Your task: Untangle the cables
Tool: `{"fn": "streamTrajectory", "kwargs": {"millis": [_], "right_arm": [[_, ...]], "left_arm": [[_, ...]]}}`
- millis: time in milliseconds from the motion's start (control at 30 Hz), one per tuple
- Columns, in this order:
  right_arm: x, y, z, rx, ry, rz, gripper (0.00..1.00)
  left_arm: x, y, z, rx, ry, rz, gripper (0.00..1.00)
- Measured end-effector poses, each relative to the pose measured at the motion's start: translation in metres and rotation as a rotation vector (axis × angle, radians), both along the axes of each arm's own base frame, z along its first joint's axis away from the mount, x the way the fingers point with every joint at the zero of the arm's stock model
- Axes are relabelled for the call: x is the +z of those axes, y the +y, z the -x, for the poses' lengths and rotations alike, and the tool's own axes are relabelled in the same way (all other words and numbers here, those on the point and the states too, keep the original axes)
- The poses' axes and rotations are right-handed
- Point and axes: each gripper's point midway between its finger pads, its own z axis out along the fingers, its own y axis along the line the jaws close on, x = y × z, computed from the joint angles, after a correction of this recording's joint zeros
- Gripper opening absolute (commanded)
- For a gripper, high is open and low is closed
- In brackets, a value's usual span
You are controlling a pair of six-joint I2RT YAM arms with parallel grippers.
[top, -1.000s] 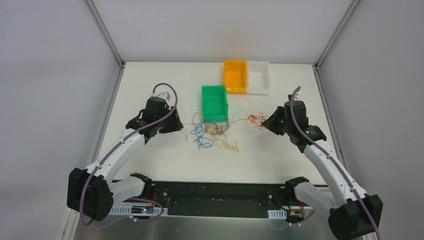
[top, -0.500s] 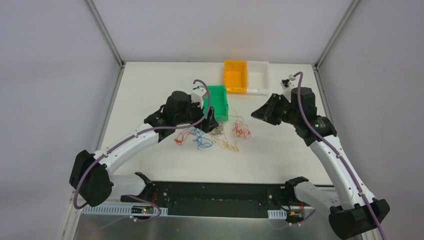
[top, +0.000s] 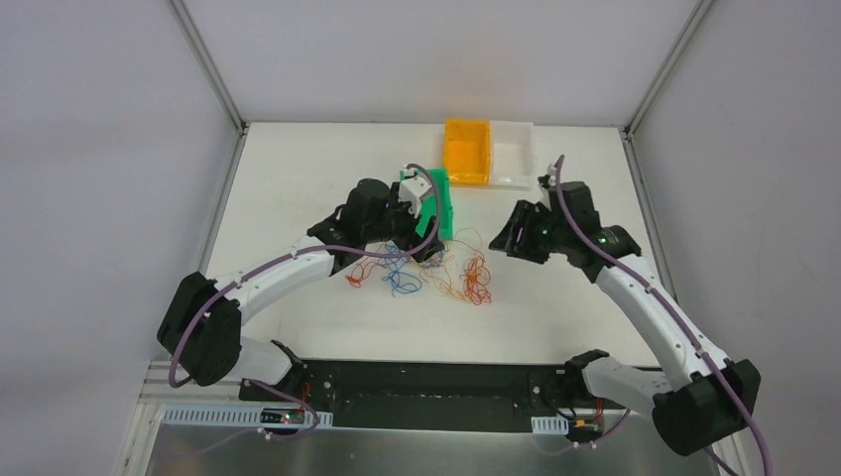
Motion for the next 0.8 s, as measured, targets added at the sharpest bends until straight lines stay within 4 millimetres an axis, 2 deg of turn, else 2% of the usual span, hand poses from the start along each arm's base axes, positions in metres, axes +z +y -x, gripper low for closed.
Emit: {"fn": "streamTrajectory", "kwargs": {"millis": [167, 300, 400, 567, 700, 800], "right_arm": [[-0.079, 0.012, 0.016, 0.042, 0.13, 0.195, 0.49], [-0.123, 0.01, 0.024, 0.047, 0.194, 0.319, 0.44], [-0.139, 0.006, 0.02, 0.028, 0.197, 0.366, 0.42], [-0.15, 0.008, 0.011, 0.019, 0.182, 0.384, 0.42], [-0.158, 0.013, 0.01, 0.03, 0.184, 0.382, 0.42], [-0.167, 0.015, 0.012, 0.037, 0.198, 0.382, 0.31]], "left_arm": [[-0.023, 0.001, -0.009, 0.055, 0.066, -0.044, 0.94], [-0.033, 0.002, -0.008, 0.101, 0.132, -0.033, 0.94], [-0.04, 0.004, -0.004, 0.121, 0.167, -0.027, 0.93], [-0.054, 0.008, 0.003, 0.143, 0.225, -0.029, 0.94], [-0.056, 0.009, 0.005, 0.159, 0.248, -0.022, 0.93], [-0.06, 0.008, 0.005, 0.175, 0.278, -0.016, 0.92]]}}
